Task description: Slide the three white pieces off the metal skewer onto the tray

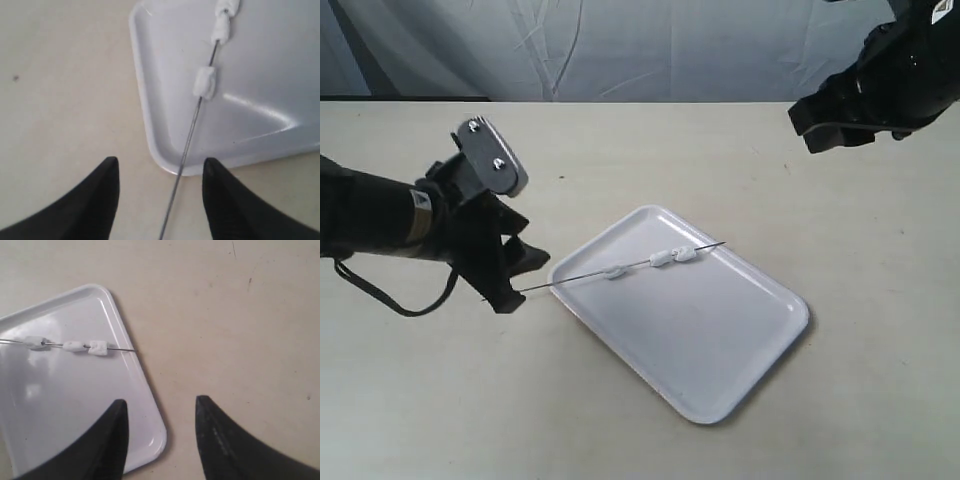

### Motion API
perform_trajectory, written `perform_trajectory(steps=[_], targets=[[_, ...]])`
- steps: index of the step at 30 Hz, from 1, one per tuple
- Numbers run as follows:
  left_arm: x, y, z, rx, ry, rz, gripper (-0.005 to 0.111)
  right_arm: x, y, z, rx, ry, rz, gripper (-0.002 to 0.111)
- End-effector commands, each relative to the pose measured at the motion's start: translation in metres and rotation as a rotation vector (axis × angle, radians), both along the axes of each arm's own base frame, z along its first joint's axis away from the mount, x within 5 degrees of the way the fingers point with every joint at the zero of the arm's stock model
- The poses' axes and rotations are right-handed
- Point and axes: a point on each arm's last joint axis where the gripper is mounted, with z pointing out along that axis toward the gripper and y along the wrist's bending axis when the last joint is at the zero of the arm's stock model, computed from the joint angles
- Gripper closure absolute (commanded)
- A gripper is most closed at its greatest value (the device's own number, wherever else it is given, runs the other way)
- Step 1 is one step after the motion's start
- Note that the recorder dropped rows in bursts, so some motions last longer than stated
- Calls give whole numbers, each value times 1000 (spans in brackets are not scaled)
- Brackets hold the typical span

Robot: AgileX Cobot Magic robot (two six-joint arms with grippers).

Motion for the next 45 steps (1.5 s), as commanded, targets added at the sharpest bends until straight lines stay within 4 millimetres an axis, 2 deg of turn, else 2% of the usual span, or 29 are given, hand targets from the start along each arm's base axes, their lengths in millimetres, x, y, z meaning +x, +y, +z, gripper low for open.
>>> perform_trajectory(steps=[1,6,11,16,25,33,38,45], targets=[[0,-10,-27,47,70,-28,57,3,1,-2,-4,7,9,66],[3,-21,-40,84,77,-88,57,3,2,-3,-1,17,11,66],[20,-40,-40,60,67,-102,57,-1,1,-5,-10,59,18,66],[34,-50,-36,13,67,-87,58,-3,1,-6,-20,82,22,66],[36,-54,-51,2,121,-109,58,0,5,-12,21,120,14,66],[37,-53,-51,20,107,-98,58,3,6,-17,14,131,14,66],[38,-52,-54,30,110,-92,63,3,6,-18,13,133,14,66],[35,-52,-55,30,114,-117,65,3,6,-18,13,133,14,66]])
